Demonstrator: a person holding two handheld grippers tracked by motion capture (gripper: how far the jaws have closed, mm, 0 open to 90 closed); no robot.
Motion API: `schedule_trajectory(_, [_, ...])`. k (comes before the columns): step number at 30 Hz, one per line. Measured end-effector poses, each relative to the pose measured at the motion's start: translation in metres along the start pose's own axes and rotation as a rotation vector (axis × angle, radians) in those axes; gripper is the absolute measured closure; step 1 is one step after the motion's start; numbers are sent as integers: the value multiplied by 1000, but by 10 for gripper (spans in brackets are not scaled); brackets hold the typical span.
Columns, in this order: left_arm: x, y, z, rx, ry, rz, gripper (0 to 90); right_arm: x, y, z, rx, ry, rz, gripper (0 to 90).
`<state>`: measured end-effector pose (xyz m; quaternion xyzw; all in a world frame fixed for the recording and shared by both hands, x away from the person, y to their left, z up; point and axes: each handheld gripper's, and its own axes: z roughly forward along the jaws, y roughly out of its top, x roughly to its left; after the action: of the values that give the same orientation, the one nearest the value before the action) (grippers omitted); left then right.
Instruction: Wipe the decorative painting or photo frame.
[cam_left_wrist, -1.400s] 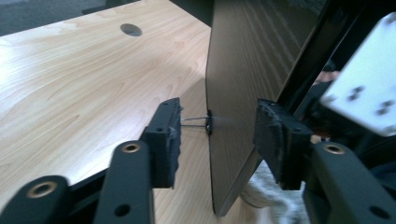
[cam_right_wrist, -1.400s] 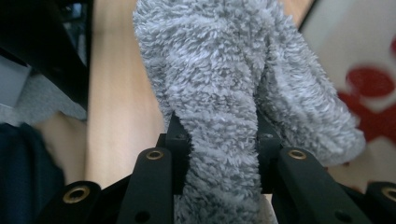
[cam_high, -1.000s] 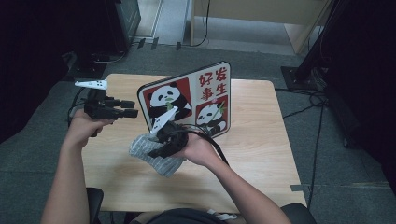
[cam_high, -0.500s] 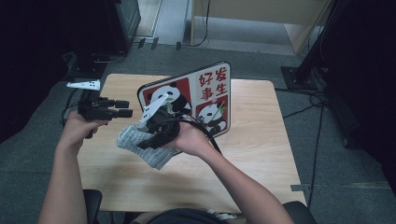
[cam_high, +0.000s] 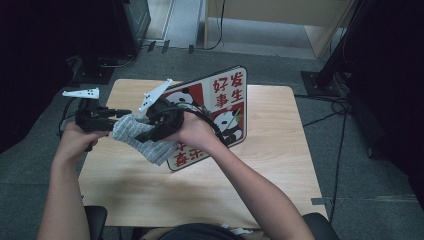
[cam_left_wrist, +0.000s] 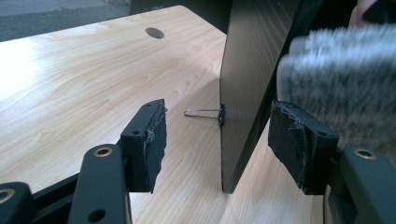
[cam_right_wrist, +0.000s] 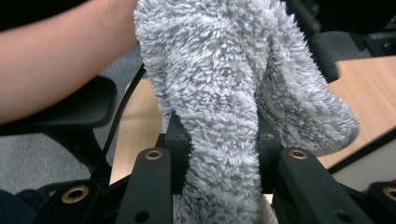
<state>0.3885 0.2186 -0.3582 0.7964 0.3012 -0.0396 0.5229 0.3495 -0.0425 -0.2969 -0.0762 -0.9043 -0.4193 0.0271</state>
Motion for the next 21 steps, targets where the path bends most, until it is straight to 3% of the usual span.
schedule_trajectory(6, [0, -1, -2, -5, 1, -1, 373, -7, 17, -7, -20, -20, -6, 679])
schedule_trajectory(9, [0, -1, -2, -2, 0, 3, 373, -13, 20, -12, -40, -23, 14, 679])
schedule_trajectory(21, [-1, 0, -1, -9, -2, 6, 380, -27, 5, -31, -74, -63, 88, 680])
